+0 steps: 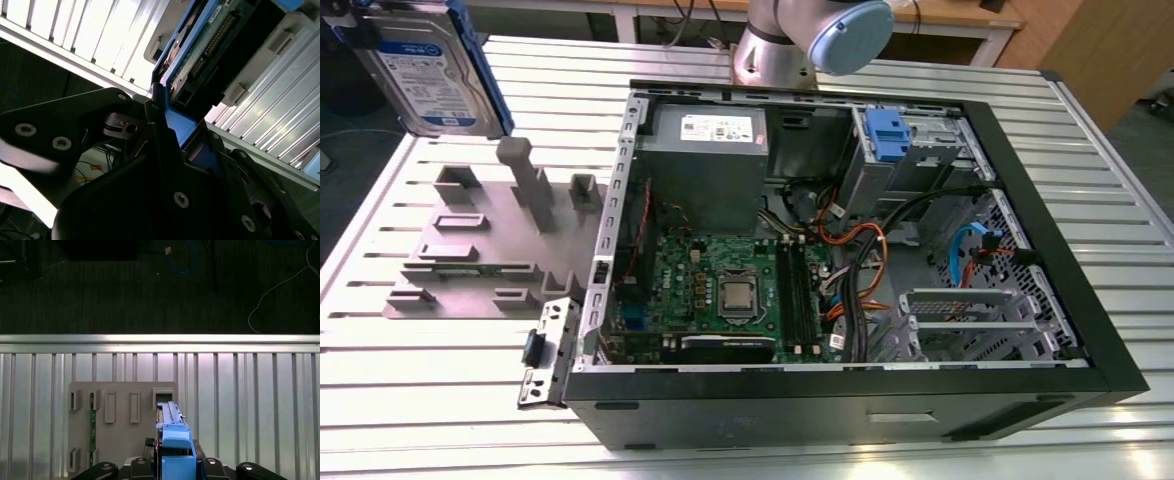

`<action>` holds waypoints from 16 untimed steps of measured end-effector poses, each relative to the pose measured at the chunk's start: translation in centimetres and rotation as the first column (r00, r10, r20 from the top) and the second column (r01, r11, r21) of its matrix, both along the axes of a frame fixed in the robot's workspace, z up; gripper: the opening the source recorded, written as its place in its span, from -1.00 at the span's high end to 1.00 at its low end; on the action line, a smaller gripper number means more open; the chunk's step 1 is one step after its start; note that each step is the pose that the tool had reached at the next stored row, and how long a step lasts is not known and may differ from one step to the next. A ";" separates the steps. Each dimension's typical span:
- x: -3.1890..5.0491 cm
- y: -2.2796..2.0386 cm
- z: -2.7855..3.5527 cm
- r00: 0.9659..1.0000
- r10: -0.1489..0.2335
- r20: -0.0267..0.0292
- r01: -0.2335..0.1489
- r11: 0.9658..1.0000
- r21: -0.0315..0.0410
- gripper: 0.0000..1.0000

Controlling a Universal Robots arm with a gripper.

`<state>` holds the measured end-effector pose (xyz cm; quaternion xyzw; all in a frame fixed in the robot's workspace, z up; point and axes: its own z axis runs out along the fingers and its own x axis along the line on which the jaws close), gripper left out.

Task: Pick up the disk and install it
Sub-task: 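Pick up the disk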

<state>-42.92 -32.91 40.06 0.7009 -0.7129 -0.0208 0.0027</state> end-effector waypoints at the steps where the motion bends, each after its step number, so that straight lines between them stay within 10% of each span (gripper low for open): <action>1: 0.00 0.00 0.04 1.000 0.000 0.000 0.000 1.000 0.000 0.27; 16: 0.00 0.00 0.67 1.000 0.000 0.000 0.000 1.000 0.000 0.27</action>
